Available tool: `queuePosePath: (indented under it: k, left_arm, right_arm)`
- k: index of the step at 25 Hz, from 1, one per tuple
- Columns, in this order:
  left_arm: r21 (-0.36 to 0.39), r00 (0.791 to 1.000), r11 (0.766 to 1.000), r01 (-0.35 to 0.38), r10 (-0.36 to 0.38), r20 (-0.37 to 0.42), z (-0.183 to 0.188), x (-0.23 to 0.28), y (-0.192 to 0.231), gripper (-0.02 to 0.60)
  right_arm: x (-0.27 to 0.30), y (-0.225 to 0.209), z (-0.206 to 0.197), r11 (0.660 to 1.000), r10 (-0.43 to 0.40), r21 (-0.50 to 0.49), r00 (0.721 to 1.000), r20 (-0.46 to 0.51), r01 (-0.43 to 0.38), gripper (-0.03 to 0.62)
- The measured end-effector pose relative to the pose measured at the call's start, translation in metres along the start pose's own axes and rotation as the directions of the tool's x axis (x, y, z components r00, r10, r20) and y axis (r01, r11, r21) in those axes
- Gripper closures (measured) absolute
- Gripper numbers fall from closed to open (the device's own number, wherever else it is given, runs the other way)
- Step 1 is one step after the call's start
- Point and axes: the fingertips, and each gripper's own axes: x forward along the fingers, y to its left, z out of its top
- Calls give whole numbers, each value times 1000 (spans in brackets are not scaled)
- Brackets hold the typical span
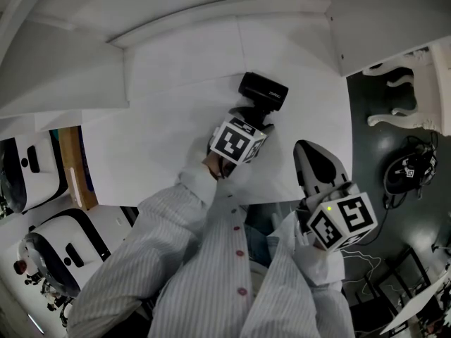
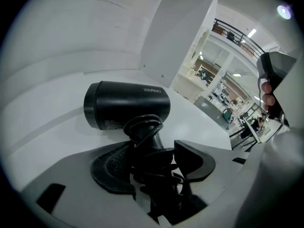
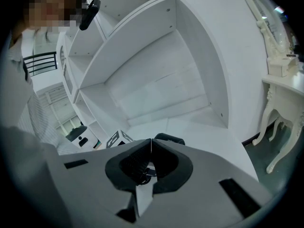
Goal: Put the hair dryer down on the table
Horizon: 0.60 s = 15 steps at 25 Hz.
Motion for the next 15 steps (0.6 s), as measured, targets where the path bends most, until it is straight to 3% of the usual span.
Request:
queuePosePath:
  k: [6, 15]
  left_arm:
    - [7, 999, 999, -40, 40, 2, -6, -2, -1, 277]
    - [-46, 995, 997, -55, 58, 76, -1, -29, -1, 276]
  right_arm:
    - [-6, 6, -4, 1000, -2, -3, 1000, -4, 2, 582]
    - [-14, 23, -6, 999, 9, -44, 1000, -17, -10, 582]
